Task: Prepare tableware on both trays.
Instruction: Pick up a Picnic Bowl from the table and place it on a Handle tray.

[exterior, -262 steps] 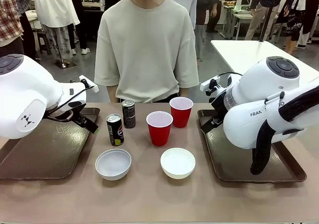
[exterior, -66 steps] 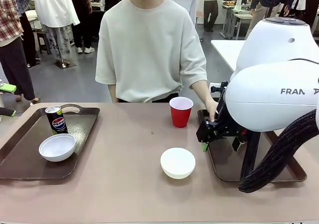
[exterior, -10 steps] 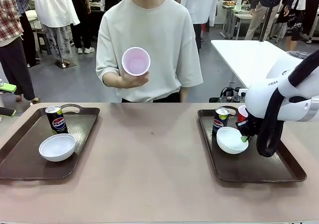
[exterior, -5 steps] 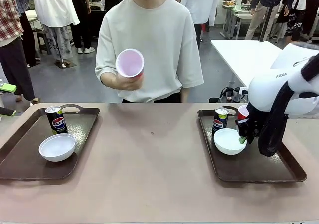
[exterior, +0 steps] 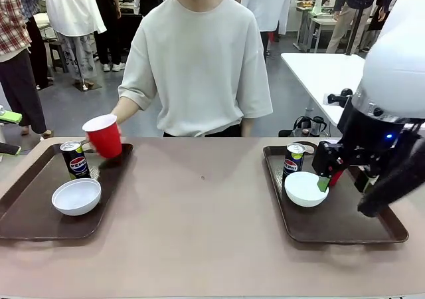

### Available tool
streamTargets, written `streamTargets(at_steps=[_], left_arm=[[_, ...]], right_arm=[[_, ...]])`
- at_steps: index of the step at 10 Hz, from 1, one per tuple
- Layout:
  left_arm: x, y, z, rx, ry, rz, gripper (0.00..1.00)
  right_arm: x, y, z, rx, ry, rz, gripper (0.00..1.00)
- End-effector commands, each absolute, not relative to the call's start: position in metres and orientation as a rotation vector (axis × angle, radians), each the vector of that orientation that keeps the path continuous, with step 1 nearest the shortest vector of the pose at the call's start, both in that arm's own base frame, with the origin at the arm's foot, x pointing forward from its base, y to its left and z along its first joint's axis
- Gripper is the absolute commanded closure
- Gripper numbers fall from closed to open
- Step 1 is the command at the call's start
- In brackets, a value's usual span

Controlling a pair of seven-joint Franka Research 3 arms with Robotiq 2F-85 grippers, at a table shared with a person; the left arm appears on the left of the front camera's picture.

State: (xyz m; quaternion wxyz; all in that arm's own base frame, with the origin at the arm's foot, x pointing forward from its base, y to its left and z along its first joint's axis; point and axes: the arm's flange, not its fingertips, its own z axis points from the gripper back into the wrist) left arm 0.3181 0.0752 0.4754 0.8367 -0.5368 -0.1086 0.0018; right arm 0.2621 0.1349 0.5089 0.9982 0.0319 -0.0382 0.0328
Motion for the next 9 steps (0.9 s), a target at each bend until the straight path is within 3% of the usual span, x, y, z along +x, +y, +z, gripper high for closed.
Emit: streamTargets(at_steps=[1, 5, 6, 9], left_arm=[[0.318, 0.076, 0.475, -1.158, -0.251, -0.010, 0.08], [0.318, 0.076, 0.475, -1.158, -0.251, -0.010, 0.08], [0.318, 0.076, 0.475, -1.158, -0.251, -0.010, 0.08], [0.318, 0.076, 0.475, -1.158, -0.251, -0.010, 0.08]], right_arm=[[0.226, 0.137, 0.497, 0.105, -0.131, -0.011, 0.00], [0.234, 0.145, 0.532, 0.100, -0.136, 0.000, 0.03], [0.250, 0.135, 0.526, 0.234, -0.031, 0.051, 0.00], [0.281, 0.056, 0.548, 0.735, 0.079, -0.036, 0.00]])
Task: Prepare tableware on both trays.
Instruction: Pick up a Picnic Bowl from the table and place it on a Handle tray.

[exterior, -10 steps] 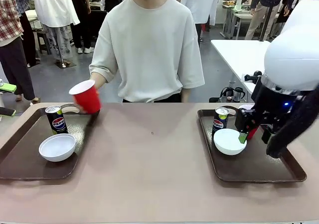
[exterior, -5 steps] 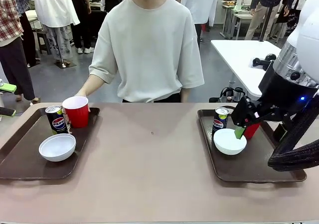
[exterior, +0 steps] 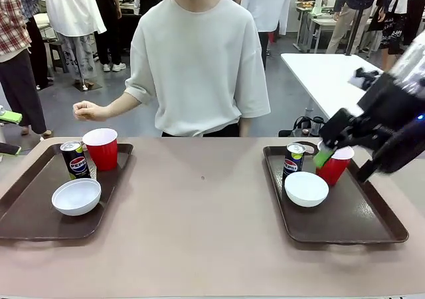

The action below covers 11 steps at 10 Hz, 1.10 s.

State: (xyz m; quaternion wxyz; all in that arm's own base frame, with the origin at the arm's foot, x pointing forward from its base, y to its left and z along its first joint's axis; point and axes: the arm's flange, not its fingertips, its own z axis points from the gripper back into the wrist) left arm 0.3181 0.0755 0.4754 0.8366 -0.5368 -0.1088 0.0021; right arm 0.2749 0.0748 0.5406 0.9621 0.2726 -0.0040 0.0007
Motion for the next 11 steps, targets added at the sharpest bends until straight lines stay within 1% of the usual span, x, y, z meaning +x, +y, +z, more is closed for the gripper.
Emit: streamTargets(at_steps=[1, 2, 3, 5, 6, 7, 8, 11], left_arm=[[0.318, 0.076, 0.475, -1.158, -0.251, -0.010, 0.08], [0.318, 0.076, 0.475, -1.158, -0.251, -0.010, 0.08], [0.318, 0.076, 0.475, -1.158, -0.251, -0.010, 0.08], [0.318, 0.076, 0.475, -1.158, -0.251, -0.010, 0.08], [0.318, 0.076, 0.475, -1.158, -0.251, -0.010, 0.08], [0.318, 0.076, 0.475, -1.158, -0.251, -0.010, 0.08], [0.318, 0.076, 0.475, -1.158, -0.251, -0.010, 0.08], [0.318, 0.076, 0.475, -1.158, -0.251, -0.010, 0.08]], right_arm=[[0.274, 0.039, 0.547, 0.870, 0.114, -0.067, 0.00], [0.273, 0.023, 0.543, 0.980, 0.099, -0.115, 0.00], [0.264, 0.006, 0.533, 1.113, 0.041, -0.177, 0.00], [0.249, -0.005, 0.524, 1.197, 0.012, -0.184, 0.00], [0.241, -0.008, 0.522, 1.199, 0.002, -0.159, 0.00], [0.240, -0.001, 0.520, 1.046, -0.029, -0.131, 0.00], [0.260, -0.022, 0.541, 1.192, 0.029, -0.202, 0.00], [0.260, -0.022, 0.541, 1.192, 0.029, -0.202, 0.00]])
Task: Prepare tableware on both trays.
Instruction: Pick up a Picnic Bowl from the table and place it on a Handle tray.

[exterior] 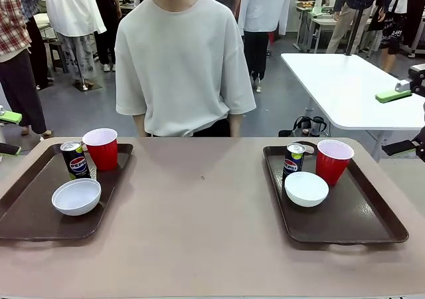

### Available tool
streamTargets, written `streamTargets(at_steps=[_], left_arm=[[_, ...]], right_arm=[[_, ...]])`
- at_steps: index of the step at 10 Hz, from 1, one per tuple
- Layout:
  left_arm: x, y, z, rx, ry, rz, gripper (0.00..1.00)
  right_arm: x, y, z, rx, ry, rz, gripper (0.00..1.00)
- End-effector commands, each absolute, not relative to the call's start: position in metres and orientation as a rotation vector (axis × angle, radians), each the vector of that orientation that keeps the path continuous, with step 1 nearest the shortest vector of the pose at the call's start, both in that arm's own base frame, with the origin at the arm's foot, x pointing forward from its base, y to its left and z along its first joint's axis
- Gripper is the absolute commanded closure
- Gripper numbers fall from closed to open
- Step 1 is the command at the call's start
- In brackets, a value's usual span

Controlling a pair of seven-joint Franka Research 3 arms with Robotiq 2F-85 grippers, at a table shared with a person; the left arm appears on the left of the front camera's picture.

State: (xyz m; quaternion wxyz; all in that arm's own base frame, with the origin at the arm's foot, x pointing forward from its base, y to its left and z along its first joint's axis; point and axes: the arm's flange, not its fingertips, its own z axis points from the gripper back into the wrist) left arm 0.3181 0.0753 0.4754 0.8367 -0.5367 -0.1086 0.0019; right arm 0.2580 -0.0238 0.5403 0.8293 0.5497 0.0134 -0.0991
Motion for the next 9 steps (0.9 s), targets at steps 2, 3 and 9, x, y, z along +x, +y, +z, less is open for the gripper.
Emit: streamTargets(at_steps=[2, 3, 9], left_arm=[[0.3185, 0.0761, 0.4750, -1.158, -0.251, -0.010, 0.08], [0.3185, 0.0761, 0.4750, -1.158, -0.251, -0.010, 0.08], [0.3185, 0.0761, 0.4750, -1.158, -0.251, -0.010, 0.08]], right_arm=[[0.2604, -0.0222, 0.5414, 1.192, 0.029, -0.202, 0.00], [0.2604, -0.0222, 0.5414, 1.192, 0.029, -0.202, 0.00], [0.2604, -0.0222, 0.5414, 1.192, 0.029, -0.202, 0.00]])
